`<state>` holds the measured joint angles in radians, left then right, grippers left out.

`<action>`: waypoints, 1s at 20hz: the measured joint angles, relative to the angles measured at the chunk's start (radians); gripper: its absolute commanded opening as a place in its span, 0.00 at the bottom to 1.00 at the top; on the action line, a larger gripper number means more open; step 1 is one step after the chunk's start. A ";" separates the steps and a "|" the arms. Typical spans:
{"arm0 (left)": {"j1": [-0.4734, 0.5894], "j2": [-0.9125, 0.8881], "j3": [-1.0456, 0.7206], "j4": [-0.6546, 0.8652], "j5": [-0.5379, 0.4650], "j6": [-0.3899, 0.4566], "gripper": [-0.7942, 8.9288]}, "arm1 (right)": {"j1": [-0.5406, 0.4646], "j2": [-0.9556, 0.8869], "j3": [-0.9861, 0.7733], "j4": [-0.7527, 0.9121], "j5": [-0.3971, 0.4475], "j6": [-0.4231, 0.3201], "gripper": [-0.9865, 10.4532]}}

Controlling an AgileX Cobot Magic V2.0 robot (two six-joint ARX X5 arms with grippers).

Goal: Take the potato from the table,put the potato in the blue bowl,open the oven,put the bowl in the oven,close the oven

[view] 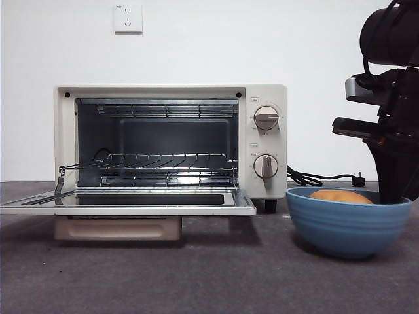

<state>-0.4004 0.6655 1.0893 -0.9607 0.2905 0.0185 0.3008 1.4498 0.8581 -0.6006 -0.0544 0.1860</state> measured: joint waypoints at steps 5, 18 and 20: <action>0.000 0.000 0.000 0.000 -0.035 0.001 0.07 | 0.003 -0.022 0.000 -0.008 -0.042 0.005 0.08; 0.000 0.001 0.000 -0.020 -0.104 0.043 0.07 | 0.353 -0.006 0.259 0.054 0.006 0.179 0.07; 0.000 0.000 0.000 -0.022 -0.104 0.043 0.07 | 0.359 0.082 0.334 0.072 0.024 0.194 0.07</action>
<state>-0.4004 0.6659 1.0893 -0.9825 0.1864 0.0612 0.6594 1.5314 1.1919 -0.5289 -0.0299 0.3801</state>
